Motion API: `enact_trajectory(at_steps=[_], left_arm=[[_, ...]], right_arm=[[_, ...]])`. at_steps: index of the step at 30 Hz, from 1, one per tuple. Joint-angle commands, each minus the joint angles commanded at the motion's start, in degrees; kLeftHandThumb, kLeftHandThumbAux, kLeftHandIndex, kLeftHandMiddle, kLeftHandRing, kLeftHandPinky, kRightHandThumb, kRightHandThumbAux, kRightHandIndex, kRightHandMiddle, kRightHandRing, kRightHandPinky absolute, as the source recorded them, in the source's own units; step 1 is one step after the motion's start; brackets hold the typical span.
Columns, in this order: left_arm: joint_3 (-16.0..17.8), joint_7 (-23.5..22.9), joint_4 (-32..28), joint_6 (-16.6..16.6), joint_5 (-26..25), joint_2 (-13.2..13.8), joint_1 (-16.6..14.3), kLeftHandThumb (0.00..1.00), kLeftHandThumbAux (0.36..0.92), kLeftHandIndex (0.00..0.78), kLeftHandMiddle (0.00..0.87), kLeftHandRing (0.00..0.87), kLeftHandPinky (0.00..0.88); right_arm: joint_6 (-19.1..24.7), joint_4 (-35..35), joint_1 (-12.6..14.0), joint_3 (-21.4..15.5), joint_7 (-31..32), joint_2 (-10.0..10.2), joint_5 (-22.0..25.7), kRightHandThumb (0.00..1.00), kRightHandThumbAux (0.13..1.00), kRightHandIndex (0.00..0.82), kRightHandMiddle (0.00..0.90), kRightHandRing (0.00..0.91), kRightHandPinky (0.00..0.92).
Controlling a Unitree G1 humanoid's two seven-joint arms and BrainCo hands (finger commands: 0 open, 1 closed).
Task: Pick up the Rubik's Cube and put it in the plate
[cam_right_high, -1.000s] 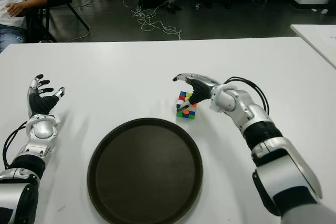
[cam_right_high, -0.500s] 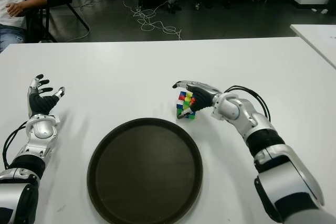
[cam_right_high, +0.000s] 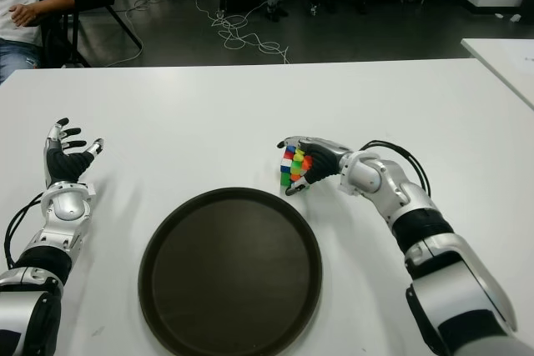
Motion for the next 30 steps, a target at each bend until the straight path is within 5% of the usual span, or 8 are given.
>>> enact_trajectory(at_steps=[7,14,26,30], left_arm=[[0.3,-0.6,0.0,-0.4,-0.2,0.0,0.1,0.112,0.774,0.152,0.273,0.358,0.444],[0.2,-0.9,0.0,-0.5,0.0,0.1,0.2,0.101,0.778,0.137,0.251,0.308,0.381],[0.1,-0.1,-0.1,-0.1,0.5,0.0,0.1,0.095,0.773,0.145,0.244,0.3,0.386],[0.1,0.1,-0.1,0.3,0.6,0.1,0.0,0.095,0.764,0.138,0.22,0.255,0.316]], right_arm=[[2.2,-1.6,0.2,0.2,2.2,0.1,0.1,0.0,0.664,0.054,0.09,0.074,0.032],[3.7,-4.9,1.6,-0.2,4.1,-0.5,0.5,0.0,0.665,0.048,0.072,0.056,0.012],[3.2,-1.0,0.2,0.9,1.2,0.1,-1.5,0.0,0.667,0.061,0.089,0.074,0.03],[3.7,-1.4,0.3,1.1,0.1,0.0,-2.2,0.0,0.639,0.069,0.097,0.082,0.027]])
